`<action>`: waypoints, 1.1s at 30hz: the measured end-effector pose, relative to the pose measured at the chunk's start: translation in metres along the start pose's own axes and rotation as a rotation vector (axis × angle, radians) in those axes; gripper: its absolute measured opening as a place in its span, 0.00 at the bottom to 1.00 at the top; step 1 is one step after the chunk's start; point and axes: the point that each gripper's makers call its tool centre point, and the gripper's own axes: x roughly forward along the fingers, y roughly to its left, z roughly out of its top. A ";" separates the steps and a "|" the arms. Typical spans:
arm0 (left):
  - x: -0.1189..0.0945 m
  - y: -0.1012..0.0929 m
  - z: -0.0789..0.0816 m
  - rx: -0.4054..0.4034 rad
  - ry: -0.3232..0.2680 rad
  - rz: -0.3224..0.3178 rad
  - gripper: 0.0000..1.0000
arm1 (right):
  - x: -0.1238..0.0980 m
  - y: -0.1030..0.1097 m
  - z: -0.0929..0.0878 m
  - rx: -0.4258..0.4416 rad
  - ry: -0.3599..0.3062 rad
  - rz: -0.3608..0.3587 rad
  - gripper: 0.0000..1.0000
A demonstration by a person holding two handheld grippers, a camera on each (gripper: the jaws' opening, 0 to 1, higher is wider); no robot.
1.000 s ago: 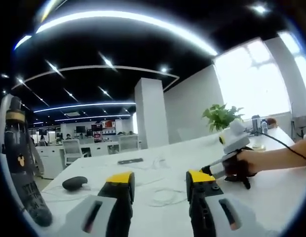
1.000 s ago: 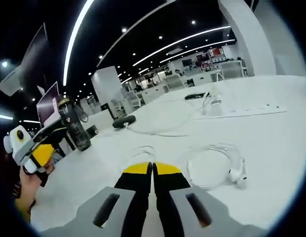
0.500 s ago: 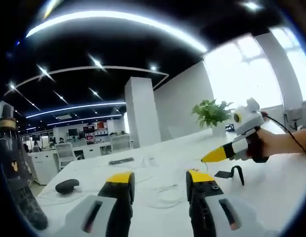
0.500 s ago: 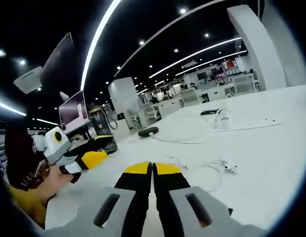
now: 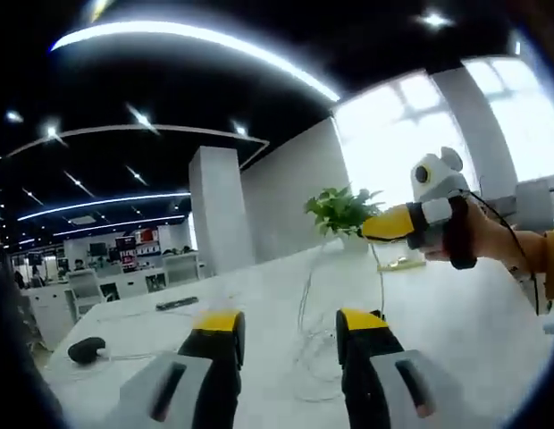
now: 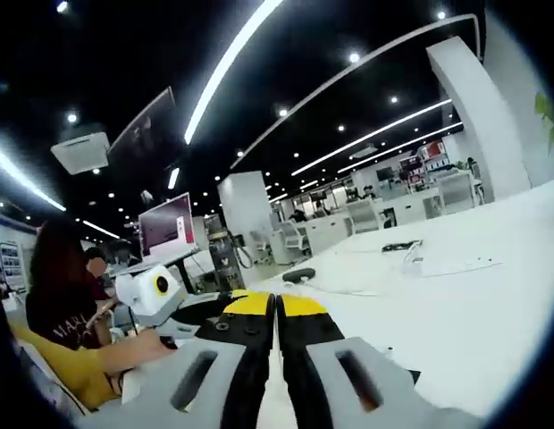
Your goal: Peel open the Velcro strap on the desktop, arrange the wired earphones neatly onto it, and close the Velcro strap to secure them.
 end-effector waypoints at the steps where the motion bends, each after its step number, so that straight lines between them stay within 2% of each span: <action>1: 0.000 -0.002 0.001 0.011 -0.001 -0.003 0.44 | -0.003 0.007 0.004 -0.016 -0.010 0.009 0.04; 7: -0.001 -0.006 0.006 0.066 -0.015 -0.007 0.44 | -0.013 0.040 0.026 -0.048 -0.059 0.064 0.04; 12: -0.004 -0.023 0.023 0.036 -0.084 -0.076 0.44 | -0.013 0.059 0.040 -0.085 -0.075 0.097 0.04; 15: -0.004 -0.031 0.029 0.053 -0.104 -0.096 0.44 | -0.010 0.065 0.041 -0.086 -0.073 0.111 0.04; 17: -0.004 -0.035 0.031 0.064 -0.110 -0.096 0.43 | -0.008 0.071 0.038 -0.053 -0.067 0.138 0.04; 20: -0.004 -0.037 0.032 0.072 -0.115 -0.101 0.35 | -0.005 0.081 0.032 -0.004 -0.058 0.181 0.04; 22: -0.004 -0.038 0.034 0.095 -0.123 -0.095 0.28 | -0.004 0.087 0.031 0.022 -0.057 0.210 0.04; 26: -0.003 -0.034 0.034 0.139 -0.122 -0.056 0.24 | -0.006 0.104 0.034 0.045 -0.065 0.267 0.04; 29: -0.002 -0.028 0.034 0.138 -0.121 -0.023 0.22 | -0.013 0.122 0.039 0.092 -0.085 0.330 0.04; 33: -0.001 -0.018 0.035 0.122 -0.122 0.015 0.20 | -0.024 0.129 0.043 0.074 -0.095 0.344 0.03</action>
